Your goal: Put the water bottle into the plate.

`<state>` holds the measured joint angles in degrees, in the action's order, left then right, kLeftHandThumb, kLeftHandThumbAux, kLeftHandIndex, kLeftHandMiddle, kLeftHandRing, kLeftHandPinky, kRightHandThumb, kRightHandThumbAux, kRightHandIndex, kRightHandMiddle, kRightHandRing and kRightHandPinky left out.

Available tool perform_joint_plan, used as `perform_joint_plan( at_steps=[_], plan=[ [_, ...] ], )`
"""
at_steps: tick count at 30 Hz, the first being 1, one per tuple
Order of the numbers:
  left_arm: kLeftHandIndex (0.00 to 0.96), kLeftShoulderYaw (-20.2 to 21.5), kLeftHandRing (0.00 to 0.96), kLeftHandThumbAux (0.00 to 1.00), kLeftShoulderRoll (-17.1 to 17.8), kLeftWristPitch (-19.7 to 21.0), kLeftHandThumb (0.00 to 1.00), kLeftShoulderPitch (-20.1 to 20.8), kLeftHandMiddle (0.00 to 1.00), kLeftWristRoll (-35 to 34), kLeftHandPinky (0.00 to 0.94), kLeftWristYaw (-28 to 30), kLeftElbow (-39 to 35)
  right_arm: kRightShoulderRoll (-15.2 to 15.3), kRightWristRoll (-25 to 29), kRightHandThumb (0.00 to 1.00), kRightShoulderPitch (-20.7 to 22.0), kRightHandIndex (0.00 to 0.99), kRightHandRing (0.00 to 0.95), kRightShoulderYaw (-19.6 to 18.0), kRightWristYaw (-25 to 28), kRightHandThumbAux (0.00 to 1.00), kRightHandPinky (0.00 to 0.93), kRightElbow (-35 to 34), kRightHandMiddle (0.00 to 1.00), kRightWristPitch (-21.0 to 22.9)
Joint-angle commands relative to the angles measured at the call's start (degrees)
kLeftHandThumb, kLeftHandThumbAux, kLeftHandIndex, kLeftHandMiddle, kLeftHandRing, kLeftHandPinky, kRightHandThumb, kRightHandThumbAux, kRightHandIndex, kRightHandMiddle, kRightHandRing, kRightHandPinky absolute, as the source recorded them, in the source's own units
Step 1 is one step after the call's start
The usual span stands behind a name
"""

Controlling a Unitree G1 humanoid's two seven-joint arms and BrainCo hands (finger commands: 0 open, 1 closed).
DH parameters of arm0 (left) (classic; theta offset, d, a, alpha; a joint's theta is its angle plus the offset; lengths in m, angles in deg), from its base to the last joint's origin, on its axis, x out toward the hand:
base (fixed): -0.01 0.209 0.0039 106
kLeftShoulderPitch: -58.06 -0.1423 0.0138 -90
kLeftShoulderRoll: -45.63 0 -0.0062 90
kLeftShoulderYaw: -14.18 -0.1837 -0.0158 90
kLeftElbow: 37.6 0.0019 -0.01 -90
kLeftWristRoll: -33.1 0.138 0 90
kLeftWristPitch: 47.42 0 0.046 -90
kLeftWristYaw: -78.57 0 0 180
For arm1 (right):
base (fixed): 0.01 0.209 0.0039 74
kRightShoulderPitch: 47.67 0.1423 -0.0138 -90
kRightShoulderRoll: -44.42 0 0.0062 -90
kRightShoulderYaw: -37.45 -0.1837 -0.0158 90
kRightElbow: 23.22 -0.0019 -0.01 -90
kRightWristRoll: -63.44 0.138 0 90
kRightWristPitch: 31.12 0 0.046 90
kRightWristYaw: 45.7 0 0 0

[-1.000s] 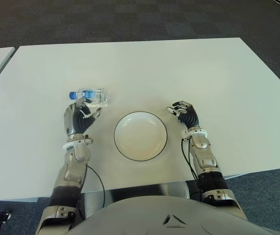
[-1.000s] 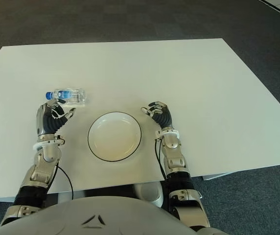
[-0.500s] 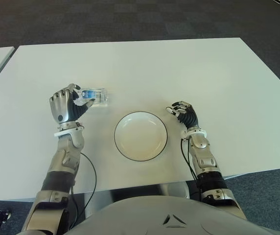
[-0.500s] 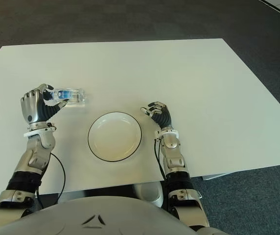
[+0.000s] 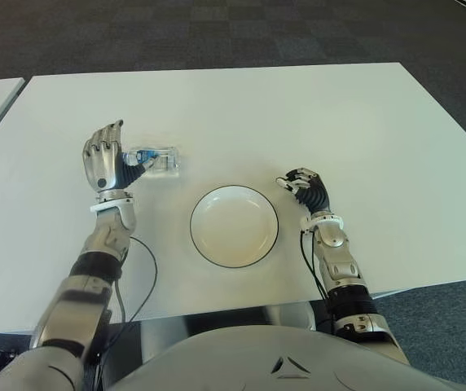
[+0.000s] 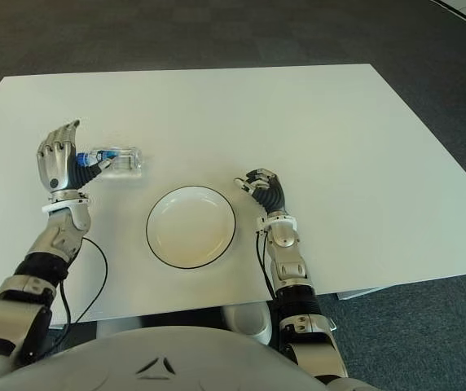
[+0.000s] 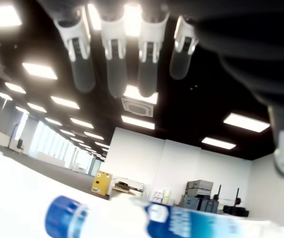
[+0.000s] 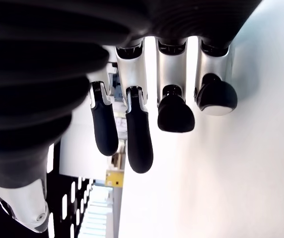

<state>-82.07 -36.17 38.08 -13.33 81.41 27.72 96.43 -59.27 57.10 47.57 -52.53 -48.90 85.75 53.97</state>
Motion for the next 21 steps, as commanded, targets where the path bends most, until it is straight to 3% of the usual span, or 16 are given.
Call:
perform_joint_plan(
  at_steps=[1,8,21],
  plan=[
    [0.001,-2.7,0.001,0.316,0.93,0.24,0.623,3.2,0.001,-0.04,0.002,-1.75,5.06,-0.12,0.22,0.845,0.06,0.42,0.869,0.14,-0.06,0.686,0.865,0.78,0.603,-0.04],
    [0.0,-5.88,0.0,0.199,0.45,0.06,0.583,7.17,0.0,-1.44,0.0,-0.77,12.21,-0.01,0.27,0.845,0.1,0.419,0.872,0.15,0.12,0.686,0.866,0.86,0.604,0.28],
    [0.0,-13.23,0.0,0.133,0.56,-3.21,0.58,13.59,0.0,-1.78,0.0,4.03,23.91,0.08,0.11,0.845,-0.36,0.418,0.869,0.18,-0.16,0.686,0.865,0.25,0.605,-0.02]
  ],
)
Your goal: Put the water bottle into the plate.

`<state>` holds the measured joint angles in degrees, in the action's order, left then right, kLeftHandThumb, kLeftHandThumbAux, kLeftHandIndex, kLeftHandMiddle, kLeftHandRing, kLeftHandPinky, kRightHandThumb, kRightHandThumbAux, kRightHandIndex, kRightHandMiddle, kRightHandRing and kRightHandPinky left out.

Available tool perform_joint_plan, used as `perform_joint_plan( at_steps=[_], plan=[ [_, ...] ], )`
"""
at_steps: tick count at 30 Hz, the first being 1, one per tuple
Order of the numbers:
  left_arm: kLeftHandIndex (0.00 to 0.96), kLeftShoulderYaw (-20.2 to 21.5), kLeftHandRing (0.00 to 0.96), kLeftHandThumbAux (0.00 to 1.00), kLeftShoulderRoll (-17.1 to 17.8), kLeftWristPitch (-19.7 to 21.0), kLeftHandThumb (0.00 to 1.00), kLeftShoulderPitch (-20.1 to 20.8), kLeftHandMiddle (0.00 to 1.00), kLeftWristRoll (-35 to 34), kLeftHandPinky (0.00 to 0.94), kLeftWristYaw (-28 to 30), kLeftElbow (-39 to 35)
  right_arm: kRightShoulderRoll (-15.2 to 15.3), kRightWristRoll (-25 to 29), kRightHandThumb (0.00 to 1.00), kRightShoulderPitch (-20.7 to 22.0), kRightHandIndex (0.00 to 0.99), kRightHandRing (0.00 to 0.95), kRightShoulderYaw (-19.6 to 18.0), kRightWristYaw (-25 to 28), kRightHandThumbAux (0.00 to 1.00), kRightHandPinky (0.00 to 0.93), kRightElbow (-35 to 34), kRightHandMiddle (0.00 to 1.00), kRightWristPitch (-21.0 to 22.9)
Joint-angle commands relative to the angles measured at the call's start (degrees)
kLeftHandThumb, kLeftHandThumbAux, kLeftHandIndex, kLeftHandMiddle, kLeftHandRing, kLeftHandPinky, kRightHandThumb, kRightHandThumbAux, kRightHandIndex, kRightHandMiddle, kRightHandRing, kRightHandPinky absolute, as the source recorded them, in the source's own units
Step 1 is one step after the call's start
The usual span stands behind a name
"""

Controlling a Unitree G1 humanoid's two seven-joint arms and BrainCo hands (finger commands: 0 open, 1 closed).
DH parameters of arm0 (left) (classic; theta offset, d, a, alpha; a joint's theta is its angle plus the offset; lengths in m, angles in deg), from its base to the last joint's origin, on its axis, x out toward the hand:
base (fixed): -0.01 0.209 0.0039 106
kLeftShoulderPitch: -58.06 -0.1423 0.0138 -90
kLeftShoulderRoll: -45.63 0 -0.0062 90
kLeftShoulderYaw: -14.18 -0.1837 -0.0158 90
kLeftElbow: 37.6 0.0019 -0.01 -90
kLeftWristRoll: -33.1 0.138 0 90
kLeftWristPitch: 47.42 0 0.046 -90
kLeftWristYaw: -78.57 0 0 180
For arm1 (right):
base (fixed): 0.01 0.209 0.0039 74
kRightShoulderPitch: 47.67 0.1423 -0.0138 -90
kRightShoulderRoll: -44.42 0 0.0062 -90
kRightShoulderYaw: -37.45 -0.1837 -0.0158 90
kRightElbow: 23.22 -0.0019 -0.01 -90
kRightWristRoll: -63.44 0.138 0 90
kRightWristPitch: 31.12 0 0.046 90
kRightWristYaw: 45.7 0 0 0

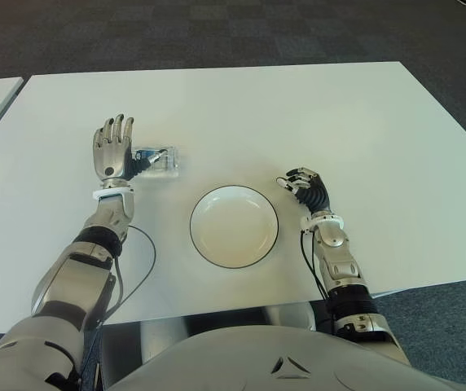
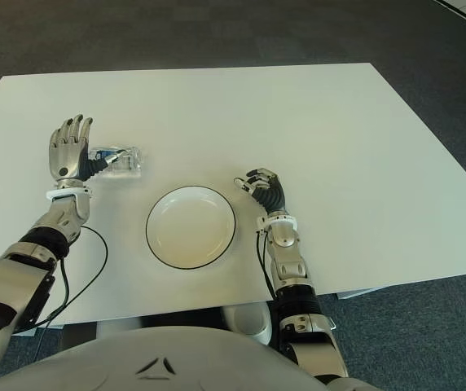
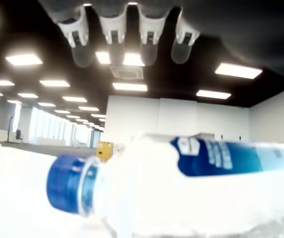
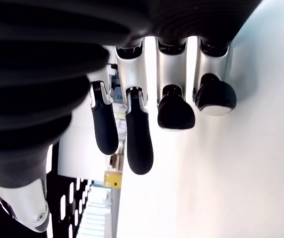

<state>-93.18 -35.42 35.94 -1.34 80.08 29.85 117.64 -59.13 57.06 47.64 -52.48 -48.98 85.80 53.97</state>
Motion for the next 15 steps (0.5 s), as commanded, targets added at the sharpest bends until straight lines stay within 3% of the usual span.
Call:
perform_joint_plan(
  at_steps=[1,15],
  plan=[
    [0.0,-2.45,0.0,0.135,-0.14,-1.29,0.582,1.82,0.0,-0.53,0.0,2.11,3.08,-0.06,0.15,0.845,-0.45,0.417,0.868,0.12,-0.11,0.686,0.865,0.2,0.605,-0.04],
    [0.0,-7.83,0.0,0.153,-1.52,-1.99,0.584,3.4,0.0,-0.96,0.0,8.08,8.57,-0.36,0.03,0.844,-0.67,0.413,0.866,0.07,-0.61,0.688,0.864,-0.35,0.601,0.7]
  ],
)
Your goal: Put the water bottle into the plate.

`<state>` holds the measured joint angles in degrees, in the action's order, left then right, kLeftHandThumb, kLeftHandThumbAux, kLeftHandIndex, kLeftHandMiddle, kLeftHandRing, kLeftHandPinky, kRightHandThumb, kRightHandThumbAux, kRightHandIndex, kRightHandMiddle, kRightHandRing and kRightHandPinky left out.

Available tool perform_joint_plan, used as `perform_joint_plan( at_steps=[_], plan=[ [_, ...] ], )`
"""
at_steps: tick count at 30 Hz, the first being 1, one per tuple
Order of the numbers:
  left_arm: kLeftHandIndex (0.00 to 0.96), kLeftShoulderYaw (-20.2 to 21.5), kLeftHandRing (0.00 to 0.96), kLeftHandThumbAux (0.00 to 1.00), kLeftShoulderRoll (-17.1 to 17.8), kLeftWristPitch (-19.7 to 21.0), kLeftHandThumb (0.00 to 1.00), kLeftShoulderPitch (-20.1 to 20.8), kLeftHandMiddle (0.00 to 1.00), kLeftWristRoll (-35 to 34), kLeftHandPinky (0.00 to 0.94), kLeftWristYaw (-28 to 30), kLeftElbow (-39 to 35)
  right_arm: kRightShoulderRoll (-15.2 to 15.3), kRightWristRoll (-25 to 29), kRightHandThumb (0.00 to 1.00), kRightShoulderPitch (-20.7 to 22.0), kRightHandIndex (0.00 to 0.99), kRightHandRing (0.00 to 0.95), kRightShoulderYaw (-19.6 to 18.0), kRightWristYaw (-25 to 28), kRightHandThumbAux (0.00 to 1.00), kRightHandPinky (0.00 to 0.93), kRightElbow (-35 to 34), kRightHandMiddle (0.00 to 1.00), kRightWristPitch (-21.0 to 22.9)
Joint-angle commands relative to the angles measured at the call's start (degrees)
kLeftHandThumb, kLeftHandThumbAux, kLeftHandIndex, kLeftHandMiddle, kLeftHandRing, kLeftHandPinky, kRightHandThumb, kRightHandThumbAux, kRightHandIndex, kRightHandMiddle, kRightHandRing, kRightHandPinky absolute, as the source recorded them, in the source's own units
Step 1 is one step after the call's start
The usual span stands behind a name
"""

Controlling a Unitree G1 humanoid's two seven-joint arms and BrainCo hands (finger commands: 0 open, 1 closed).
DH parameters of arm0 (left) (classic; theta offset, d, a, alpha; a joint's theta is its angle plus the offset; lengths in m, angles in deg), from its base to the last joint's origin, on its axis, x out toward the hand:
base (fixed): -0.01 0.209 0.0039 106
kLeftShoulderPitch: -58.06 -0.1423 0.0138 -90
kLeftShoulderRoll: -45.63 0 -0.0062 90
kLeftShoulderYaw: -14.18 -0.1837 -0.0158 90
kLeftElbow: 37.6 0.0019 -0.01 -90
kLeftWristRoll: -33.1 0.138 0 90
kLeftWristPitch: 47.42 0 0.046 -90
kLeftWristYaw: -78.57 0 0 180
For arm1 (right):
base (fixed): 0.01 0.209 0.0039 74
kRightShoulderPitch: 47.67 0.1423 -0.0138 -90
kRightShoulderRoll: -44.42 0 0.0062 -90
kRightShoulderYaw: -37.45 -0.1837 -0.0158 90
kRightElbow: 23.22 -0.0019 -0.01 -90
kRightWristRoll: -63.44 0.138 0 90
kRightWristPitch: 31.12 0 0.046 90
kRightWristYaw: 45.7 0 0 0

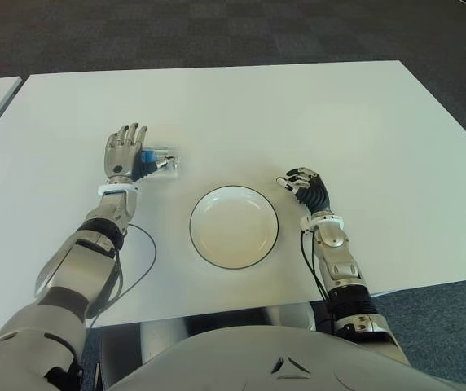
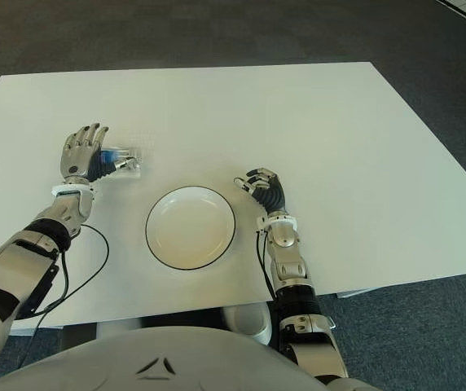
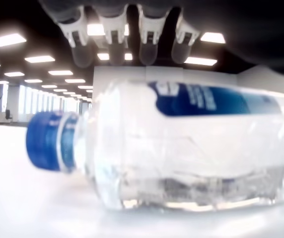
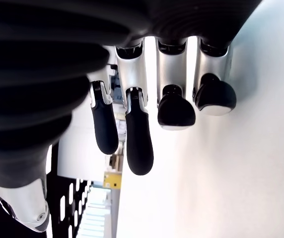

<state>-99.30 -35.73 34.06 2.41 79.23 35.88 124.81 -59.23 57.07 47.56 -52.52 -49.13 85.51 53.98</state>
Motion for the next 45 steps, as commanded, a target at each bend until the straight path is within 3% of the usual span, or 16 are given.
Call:
perform_joint_plan(
  at_steps=[1,12,23,44,45],
  plan=[
    [0.0,-2.13,0.0,0.153,-1.4,-0.08,0.576,-0.53,0.0,-0.05,0.0,2.17,1.53,-0.28,-0.03,0.844,-0.61,0.413,0.866,0.12,-0.53,0.688,0.864,-0.13,0.601,0.76],
    [0.0,-5.68,0.0,0.15,-2.44,0.3,0.539,-1.82,0.0,0.21,0.0,2.82,2.3,-0.46,0.28,0.844,-0.85,0.414,0.867,0.13,-0.77,0.688,0.861,-0.57,0.602,0.75],
    [0.0,-8.34,0.0,0.163,-3.38,0.46,0.552,-2.32,0.0,0.31,0.0,7.14,3.02,-0.55,0.52,0.844,-1.23,0.413,0.866,0.15,-0.48,0.688,0.86,-1.6,0.602,1.63],
    [0.0,-10.5,0.0,0.213,-3.63,2.93,0.584,-1.97,0.0,-0.02,0.0,13.3,4.09,-0.28,0.32,0.845,-1.48,0.414,0.86,0.15,-0.53,0.688,0.86,-1.74,0.604,1.22],
    [0.0,-10.53,0.0,0.219,-3.6,2.99,0.586,-1.91,0.0,-0.07,0.0,13.58,4.1,-0.28,0.31,0.845,-1.46,0.427,0.861,0.15,-0.55,0.685,0.861,-1.69,0.562,1.22]
  ],
)
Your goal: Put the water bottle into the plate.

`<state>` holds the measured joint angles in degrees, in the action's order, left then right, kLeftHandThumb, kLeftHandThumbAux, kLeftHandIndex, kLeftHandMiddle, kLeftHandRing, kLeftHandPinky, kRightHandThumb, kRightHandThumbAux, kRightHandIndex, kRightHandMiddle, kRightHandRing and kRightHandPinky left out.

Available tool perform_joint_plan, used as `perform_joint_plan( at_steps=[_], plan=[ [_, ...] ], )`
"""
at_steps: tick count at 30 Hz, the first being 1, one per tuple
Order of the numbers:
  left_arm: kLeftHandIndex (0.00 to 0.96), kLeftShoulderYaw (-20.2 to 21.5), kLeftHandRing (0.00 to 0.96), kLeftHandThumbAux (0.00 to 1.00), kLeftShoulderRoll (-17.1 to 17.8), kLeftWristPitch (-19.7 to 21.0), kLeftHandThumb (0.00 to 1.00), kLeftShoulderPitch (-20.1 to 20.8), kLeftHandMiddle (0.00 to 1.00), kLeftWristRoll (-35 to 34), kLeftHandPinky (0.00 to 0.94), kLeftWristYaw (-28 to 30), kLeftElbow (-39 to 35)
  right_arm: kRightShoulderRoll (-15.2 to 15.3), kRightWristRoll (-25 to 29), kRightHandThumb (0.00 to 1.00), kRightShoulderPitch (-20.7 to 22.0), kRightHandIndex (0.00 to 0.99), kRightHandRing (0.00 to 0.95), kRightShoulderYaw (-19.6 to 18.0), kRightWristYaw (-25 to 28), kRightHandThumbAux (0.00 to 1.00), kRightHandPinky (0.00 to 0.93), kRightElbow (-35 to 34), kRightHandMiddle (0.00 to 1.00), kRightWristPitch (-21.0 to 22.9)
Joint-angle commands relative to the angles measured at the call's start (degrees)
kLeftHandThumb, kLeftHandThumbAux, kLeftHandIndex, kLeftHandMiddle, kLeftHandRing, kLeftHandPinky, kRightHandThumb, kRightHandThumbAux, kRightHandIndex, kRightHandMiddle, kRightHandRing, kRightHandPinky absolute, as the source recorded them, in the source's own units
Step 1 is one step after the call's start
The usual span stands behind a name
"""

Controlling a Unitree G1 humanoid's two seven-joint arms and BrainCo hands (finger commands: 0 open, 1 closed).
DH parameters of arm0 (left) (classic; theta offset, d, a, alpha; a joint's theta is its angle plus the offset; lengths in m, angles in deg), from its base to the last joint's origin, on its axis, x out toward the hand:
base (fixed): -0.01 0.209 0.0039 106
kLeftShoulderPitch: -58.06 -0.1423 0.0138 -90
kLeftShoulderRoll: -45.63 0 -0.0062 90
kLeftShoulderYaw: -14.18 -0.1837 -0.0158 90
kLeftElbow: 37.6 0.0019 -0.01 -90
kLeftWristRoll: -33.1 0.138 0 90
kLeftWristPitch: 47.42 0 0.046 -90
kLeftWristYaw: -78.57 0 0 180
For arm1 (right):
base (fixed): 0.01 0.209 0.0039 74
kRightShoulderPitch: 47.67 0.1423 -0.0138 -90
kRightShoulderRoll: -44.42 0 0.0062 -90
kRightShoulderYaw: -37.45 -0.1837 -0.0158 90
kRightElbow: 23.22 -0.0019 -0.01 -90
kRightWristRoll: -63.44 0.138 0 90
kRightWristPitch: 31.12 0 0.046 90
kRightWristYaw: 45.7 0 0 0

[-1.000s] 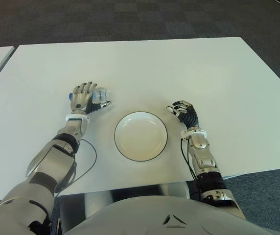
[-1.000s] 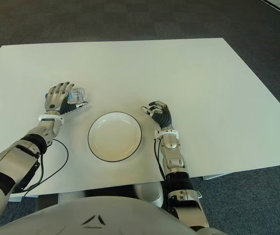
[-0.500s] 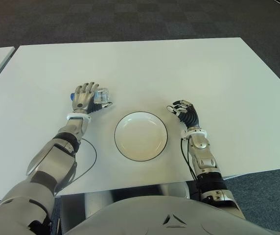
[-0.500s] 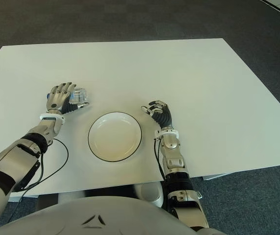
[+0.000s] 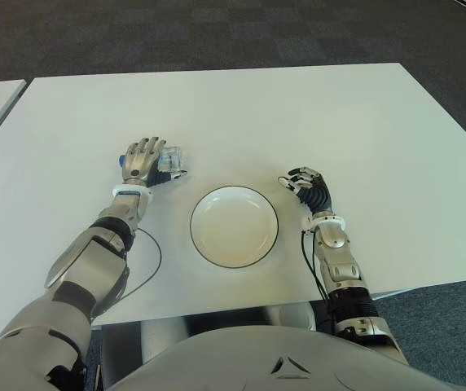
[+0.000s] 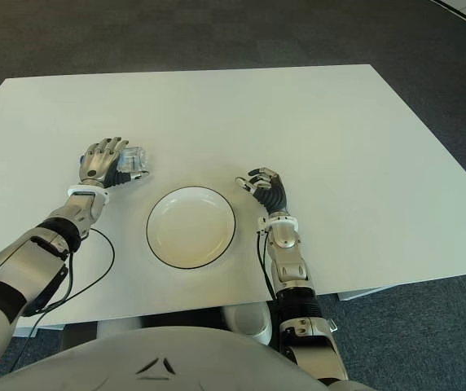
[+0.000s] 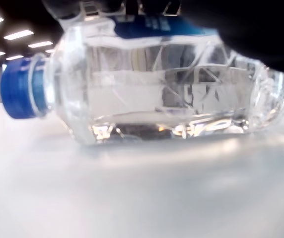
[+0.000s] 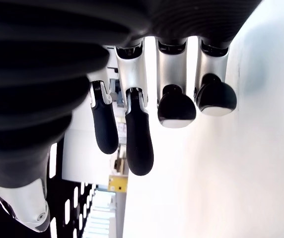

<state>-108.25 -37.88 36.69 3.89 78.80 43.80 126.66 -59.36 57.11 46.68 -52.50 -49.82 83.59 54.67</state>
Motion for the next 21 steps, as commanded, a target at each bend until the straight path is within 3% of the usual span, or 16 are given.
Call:
perform_joint_plan(
  at_steps=[1,6,11,13,18,21],
  plan=[
    [0.0,-1.45,0.0,0.223,-1.41,0.35,0.588,-3.28,0.0,0.13,0.0,6.18,2.28,-0.15,0.2,0.846,-0.53,0.435,0.861,0.13,0.06,0.683,0.861,0.3,0.536,0.64],
    [0.0,-0.42,0.038,0.276,-1.42,0.03,0.624,-2.92,0.014,-1.44,0.119,7.65,2.14,-0.09,0.13,0.845,-0.26,0.417,0.862,-0.01,-0.13,0.687,0.864,0.61,0.592,1.05],
    [0.0,0.28,0.22,0.307,-1.46,0.44,0.692,-2.53,0.135,-2.91,0.363,8.2,1.34,0.02,0.32,0.845,-0.07,0.414,0.865,-0.09,0.17,0.687,0.866,0.77,0.6,1.21],
    [0.001,0.27,0.254,0.313,-1.5,0.61,0.706,-2.48,0.159,-3.08,0.402,8.46,1.42,0.05,0.39,0.845,-0.07,0.413,0.866,-0.1,0.27,0.687,0.867,0.74,0.6,1.19],
    [0.131,-0.4,0.403,0.353,-1.27,1.68,0.753,-1.69,0.273,-2.71,0.55,9.35,1.75,0.07,0.65,0.845,-0.11,0.414,0.867,-0.17,0.54,0.687,0.867,0.64,0.602,1.01],
    [0.281,-0.83,0.539,0.382,-1.16,2.15,0.792,-1.53,0.437,-2.33,0.666,8.89,1.89,0.04,0.76,0.845,-0.08,0.417,0.867,-0.27,0.63,0.687,0.866,0.74,0.605,0.81]
  ],
)
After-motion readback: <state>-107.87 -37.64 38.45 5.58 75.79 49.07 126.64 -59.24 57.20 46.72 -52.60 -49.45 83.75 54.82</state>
